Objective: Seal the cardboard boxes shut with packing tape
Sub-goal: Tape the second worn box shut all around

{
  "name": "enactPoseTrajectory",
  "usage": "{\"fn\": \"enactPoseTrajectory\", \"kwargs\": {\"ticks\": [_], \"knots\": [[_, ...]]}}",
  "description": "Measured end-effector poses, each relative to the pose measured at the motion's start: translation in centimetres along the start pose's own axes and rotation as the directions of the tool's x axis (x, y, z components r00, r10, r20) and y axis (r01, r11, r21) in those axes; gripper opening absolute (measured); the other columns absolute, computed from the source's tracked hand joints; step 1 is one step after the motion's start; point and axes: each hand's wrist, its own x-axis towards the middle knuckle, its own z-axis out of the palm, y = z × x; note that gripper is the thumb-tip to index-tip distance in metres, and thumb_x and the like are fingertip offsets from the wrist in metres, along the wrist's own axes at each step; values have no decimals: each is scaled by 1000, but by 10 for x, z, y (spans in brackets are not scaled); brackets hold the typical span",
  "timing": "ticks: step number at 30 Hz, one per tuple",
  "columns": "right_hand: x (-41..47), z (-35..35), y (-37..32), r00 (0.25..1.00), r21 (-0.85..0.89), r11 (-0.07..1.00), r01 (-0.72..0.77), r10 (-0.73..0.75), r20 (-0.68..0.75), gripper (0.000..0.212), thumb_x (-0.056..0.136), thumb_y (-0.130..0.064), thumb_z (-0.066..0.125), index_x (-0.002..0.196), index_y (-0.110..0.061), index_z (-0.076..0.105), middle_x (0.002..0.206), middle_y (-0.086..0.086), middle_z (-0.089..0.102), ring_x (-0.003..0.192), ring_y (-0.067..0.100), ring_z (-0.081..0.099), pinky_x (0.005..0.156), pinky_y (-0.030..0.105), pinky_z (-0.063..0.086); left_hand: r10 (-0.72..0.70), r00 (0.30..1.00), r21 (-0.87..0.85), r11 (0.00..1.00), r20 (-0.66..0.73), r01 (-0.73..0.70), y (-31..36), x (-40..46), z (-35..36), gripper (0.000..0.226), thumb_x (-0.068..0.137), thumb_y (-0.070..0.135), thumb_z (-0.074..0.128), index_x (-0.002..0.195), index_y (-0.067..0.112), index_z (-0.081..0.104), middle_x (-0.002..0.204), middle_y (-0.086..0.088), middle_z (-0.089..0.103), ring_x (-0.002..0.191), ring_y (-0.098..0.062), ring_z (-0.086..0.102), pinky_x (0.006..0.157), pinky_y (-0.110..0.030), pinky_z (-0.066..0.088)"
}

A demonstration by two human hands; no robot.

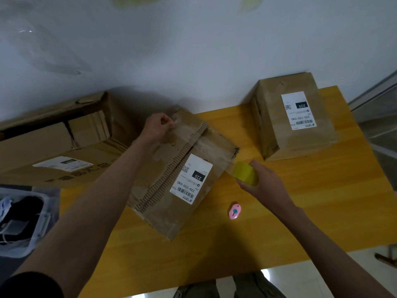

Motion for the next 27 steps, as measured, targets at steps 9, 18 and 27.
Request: {"fn": "enactPoseTrajectory", "kwargs": {"ticks": [9,18,27], "knots": [[6,15,11,999,-20,999,-36,36,19,44,84,-43,77,112,-19,53,90,-9,57,74,13,54,54,25,36,-21,1000,-10,1000,-18,20,-3,2,18,12,93,16,72,96,5,68,92,-3,64,88,-16,57,78,-31,50],[11,28,15,997,-19,998,-57,59,59,49,87,-44,74,119,-15,52,84,-8,53,69,11,50,51,19,26,2,975,166,985,-223,36,9,-10,36,48,87,10,76,122,9,44,138,-15,37,114,-29,49,100,-38,46],[10,42,22,994,50,995,-87,83,69,46,87,-42,74,118,-18,50,78,-4,53,62,10,50,50,23,28,290,948,456,831,135,-319,-2,-91,102,82,102,65,9,161,10,-10,169,-7,-18,155,-17,-18,128,-41,-3]]}}
